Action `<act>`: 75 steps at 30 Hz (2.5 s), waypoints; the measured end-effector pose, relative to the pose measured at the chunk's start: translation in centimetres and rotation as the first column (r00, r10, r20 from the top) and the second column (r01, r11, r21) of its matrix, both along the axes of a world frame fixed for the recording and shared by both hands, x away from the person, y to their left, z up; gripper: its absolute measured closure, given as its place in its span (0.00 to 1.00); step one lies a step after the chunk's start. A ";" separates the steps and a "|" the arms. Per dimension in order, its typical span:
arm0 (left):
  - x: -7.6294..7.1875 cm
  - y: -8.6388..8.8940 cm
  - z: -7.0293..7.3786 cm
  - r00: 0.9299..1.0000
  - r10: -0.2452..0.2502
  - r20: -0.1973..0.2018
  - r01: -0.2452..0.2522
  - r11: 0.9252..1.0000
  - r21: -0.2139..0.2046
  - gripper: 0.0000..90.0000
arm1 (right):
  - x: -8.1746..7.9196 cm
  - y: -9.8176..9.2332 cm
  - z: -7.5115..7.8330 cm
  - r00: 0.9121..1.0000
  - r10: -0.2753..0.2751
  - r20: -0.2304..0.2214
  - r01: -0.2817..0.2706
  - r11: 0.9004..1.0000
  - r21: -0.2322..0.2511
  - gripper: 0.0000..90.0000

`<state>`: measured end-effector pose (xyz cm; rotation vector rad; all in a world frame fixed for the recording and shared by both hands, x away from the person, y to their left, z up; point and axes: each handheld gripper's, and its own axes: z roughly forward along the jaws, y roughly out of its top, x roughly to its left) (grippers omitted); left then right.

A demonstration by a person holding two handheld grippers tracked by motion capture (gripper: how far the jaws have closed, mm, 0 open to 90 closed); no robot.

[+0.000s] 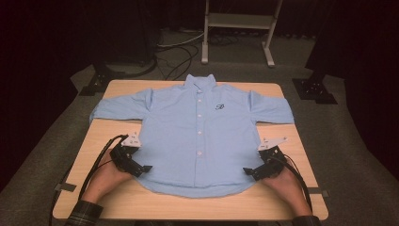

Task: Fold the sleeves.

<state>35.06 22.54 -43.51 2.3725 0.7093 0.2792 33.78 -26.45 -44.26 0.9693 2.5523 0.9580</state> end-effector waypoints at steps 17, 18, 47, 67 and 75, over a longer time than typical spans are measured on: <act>-2.2 -0.1 0.1 1.000 0.006 -0.017 -0.006 1.000 0.017 0.00 | -2.1 0.3 0.0 1.000 -0.008 -0.005 0.008 1.000 -0.006 0.00; -2.3 -0.1 0.1 1.000 0.005 -0.017 -0.005 1.000 0.017 0.00 | -2.2 0.3 0.0 1.000 -0.008 -0.008 0.008 1.000 -0.006 0.00; -7.5 0.0 0.0 1.000 0.018 -0.013 -0.018 1.000 0.006 0.00 | -6.6 0.5 0.0 1.000 -0.005 -0.006 0.005 1.000 -0.006 0.00; -8.5 0.1 0.5 1.000 -0.004 -0.005 0.004 1.000 -0.025 0.00 | -7.8 0.7 0.2 0.999 0.034 -0.006 -0.034 0.999 -0.017 0.00; -4.4 -0.1 2.1 1.000 0.000 0.026 0.001 0.999 -0.049 0.00 | -4.1 0.9 1.3 0.999 0.033 0.002 -0.033 0.999 -0.003 0.00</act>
